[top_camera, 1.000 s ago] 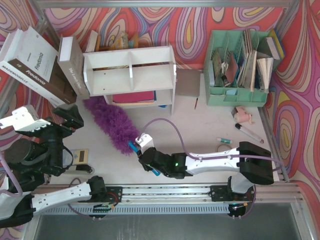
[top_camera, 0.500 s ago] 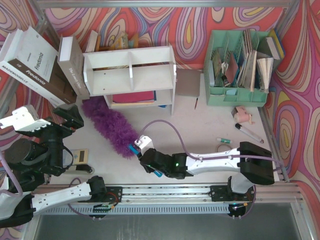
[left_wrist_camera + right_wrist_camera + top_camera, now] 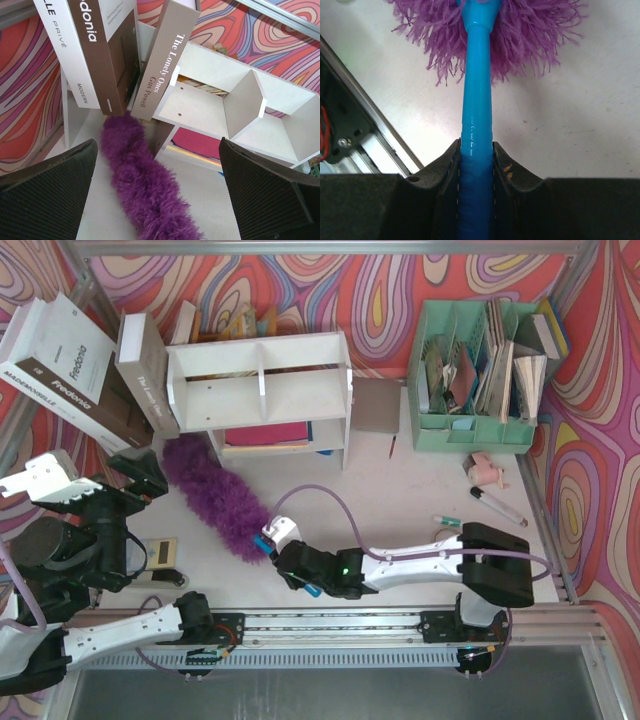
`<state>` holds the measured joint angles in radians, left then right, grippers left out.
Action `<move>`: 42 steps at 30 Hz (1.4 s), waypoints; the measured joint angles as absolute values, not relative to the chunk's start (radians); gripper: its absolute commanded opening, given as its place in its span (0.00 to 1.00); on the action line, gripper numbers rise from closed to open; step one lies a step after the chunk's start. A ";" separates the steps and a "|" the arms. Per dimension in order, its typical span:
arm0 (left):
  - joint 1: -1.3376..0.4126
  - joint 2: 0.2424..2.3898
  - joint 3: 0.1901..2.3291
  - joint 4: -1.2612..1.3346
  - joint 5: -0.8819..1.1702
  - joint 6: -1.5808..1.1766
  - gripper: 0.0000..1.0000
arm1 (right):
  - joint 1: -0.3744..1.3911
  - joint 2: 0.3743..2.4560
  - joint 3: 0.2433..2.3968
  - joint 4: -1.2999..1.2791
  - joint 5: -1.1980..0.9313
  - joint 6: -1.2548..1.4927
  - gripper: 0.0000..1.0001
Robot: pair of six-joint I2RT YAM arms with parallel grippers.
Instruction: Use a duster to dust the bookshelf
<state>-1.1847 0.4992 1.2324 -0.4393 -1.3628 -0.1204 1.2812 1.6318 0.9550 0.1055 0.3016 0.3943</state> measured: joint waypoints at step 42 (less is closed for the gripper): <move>-1.185 0.498 1.232 -0.446 -1.370 -0.135 0.99 | 1.234 1.575 1.000 0.055 0.178 0.166 0.00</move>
<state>-1.1847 0.4980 1.2324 -0.4461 -1.3697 -0.1349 1.2339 1.5745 1.0000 0.0547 0.1780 0.1658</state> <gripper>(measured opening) 0.985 0.321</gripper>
